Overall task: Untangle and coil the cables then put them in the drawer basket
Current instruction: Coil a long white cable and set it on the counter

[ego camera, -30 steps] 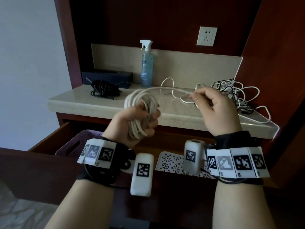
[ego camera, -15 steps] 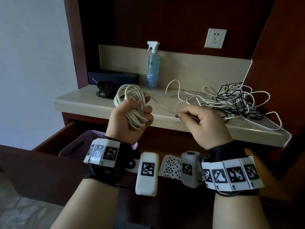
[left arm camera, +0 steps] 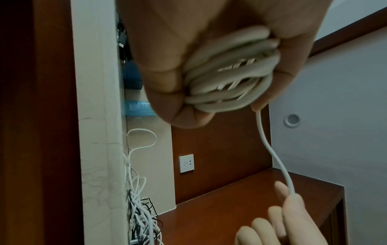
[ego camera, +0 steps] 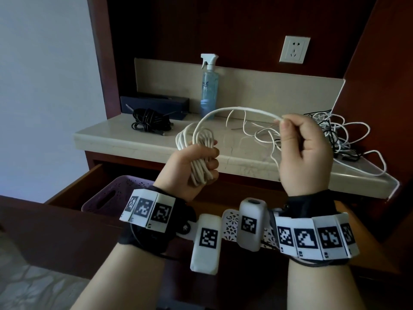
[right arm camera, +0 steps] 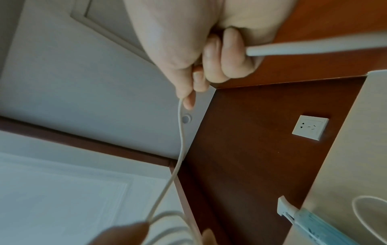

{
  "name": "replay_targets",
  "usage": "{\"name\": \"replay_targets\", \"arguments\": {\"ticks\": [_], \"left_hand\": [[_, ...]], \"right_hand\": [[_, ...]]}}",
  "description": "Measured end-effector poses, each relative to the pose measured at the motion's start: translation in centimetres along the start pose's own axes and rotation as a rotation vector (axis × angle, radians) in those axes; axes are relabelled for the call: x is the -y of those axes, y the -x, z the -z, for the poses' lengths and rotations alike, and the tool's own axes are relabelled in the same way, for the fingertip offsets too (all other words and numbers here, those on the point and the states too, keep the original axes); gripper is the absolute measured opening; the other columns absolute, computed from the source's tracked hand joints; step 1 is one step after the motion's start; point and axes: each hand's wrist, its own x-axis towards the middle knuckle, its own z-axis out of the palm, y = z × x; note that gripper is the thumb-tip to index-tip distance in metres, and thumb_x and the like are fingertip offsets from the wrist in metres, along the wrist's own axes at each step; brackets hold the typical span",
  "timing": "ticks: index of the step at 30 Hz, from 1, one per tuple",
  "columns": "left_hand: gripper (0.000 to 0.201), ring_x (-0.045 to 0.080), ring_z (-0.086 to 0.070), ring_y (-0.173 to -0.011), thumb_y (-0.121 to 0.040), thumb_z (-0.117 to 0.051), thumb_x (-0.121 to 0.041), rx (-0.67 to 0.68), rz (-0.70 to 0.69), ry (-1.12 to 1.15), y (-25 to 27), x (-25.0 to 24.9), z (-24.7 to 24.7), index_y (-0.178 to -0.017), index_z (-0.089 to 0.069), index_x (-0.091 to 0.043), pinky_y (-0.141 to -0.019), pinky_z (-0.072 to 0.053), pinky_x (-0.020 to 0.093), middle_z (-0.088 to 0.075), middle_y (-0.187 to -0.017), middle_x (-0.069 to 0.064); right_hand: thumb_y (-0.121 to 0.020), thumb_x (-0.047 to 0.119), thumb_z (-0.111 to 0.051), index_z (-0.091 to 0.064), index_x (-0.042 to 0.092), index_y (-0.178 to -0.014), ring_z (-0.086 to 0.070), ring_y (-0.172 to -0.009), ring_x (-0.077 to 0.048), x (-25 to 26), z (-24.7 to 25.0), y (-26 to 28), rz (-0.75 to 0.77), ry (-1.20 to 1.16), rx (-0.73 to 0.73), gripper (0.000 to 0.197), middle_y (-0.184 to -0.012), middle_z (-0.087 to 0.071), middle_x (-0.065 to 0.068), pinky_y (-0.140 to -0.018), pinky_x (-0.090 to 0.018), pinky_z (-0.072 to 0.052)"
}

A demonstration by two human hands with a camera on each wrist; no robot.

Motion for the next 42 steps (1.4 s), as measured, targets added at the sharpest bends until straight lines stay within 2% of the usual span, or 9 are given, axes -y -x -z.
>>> {"name": "replay_targets", "arguments": {"ticks": [6, 11, 18, 22, 28, 32, 35, 39, 42], "left_hand": [[0.021, 0.008, -0.036, -0.055, -0.067, -0.049, -0.005, 0.029, -0.021, 0.014, 0.2, 0.0, -0.3, -0.087, -0.049, -0.011, -0.047, -0.030, 0.018, -0.040, -0.072, 0.001], [0.030, 0.008, -0.041, -0.056, -0.065, -0.043, -0.001, 0.033, -0.169, 0.116, 0.1, -0.5, -0.7, -0.092, -0.051, -0.010, -0.050, -0.031, 0.019, -0.048, -0.074, 0.000], [0.060, 0.011, -0.047, -0.063, -0.048, -0.057, -0.001, 0.104, -0.183, 0.210, 0.5, -0.9, -0.4, -0.108, -0.048, -0.004, -0.052, -0.039, 0.018, -0.064, -0.105, 0.009], [0.040, 0.011, -0.046, -0.063, -0.060, -0.038, -0.001, 0.026, -0.231, 0.129, 0.6, -0.8, -0.9, -0.097, -0.051, -0.008, -0.053, -0.034, 0.019, -0.065, -0.097, 0.007], [0.033, 0.011, -0.051, -0.069, -0.062, -0.039, -0.001, -0.028, -0.304, 0.028, 0.6, -0.5, -0.8, -0.090, -0.053, -0.012, -0.068, -0.040, 0.025, -0.057, -0.080, 0.002], [0.032, 0.013, -0.058, -0.072, -0.061, -0.038, 0.001, -0.042, -0.369, 0.200, 0.7, -1.2, -0.5, -0.086, -0.054, -0.011, -0.087, -0.052, 0.043, -0.058, -0.072, 0.002], [0.029, 0.014, -0.054, -0.069, -0.065, -0.036, 0.000, -0.049, -0.434, 0.287, 0.8, -2.5, 0.8, -0.086, -0.052, -0.011, -0.073, -0.055, 0.035, -0.053, -0.075, 0.002], [0.027, 0.010, -0.047, -0.062, -0.066, -0.043, -0.002, -0.175, -0.482, 0.252, 0.4, -3.0, 2.3, -0.088, -0.050, -0.015, -0.056, -0.043, 0.021, -0.051, -0.075, -0.001], [0.016, 0.008, -0.047, -0.059, -0.075, -0.054, -0.002, -0.256, -0.487, 0.170, 0.0, -2.7, 2.6, -0.085, -0.052, -0.015, -0.050, -0.039, 0.019, -0.052, -0.074, 0.000]], "right_hand": [[-0.094, 0.019, -0.047, -0.064, 0.005, -0.096, -0.050, -0.071, 0.011, -0.5, -0.1, 0.2, -0.051, 0.010, -0.021, 0.023, -0.083, -0.055, 0.019, -0.065, -0.006, -0.036], [-0.089, 0.015, -0.055, -0.069, 0.009, -0.089, -0.051, -0.059, 0.008, -1.1, 0.0, 1.2, -0.148, 0.072, 0.251, 0.016, -0.063, -0.054, 0.019, -0.052, -0.004, -0.032], [-0.084, 0.027, -0.056, -0.073, 0.013, -0.087, -0.060, -0.075, -0.006, 0.0, -0.7, 1.3, -0.133, 0.079, 0.411, 0.023, -0.081, -0.071, 0.003, -0.066, -0.016, -0.044], [-0.084, 0.029, -0.056, -0.074, 0.015, -0.091, -0.063, -0.085, -0.005, 0.4, -0.7, 1.5, -0.117, 0.047, 0.488, 0.024, -0.090, -0.072, 0.006, -0.075, -0.015, -0.046], [-0.087, 0.028, -0.060, -0.074, 0.017, -0.094, -0.061, -0.085, -0.003, 1.0, -0.8, 1.7, -0.128, 0.008, 0.604, 0.019, -0.091, -0.071, 0.006, -0.075, -0.017, -0.046], [-0.093, 0.025, -0.052, -0.068, 0.026, -0.096, -0.053, -0.067, 0.008, 0.9, 0.1, 1.3, -0.263, 0.051, 0.800, 0.016, -0.065, -0.059, 0.024, -0.062, -0.009, -0.036], [-0.094, 0.031, -0.047, -0.065, 0.034, -0.088, -0.050, -0.063, 0.016, -0.2, 1.8, 0.6, -0.331, 0.152, 0.852, 0.019, -0.058, -0.053, 0.037, -0.059, -0.007, -0.033], [-0.085, 0.039, -0.054, -0.066, 0.035, -0.079, -0.058, -0.077, -0.003, -1.1, 3.3, -0.1, -0.281, 0.223, 0.762, 0.014, -0.079, -0.066, 0.015, -0.071, -0.025, -0.044], [-0.086, 0.035, -0.059, -0.069, 0.022, -0.085, -0.053, -0.075, -0.009, -0.8, 3.2, -0.4, -0.102, 0.138, 0.684, 0.017, -0.076, -0.060, 0.007, -0.070, -0.024, -0.042]]}}
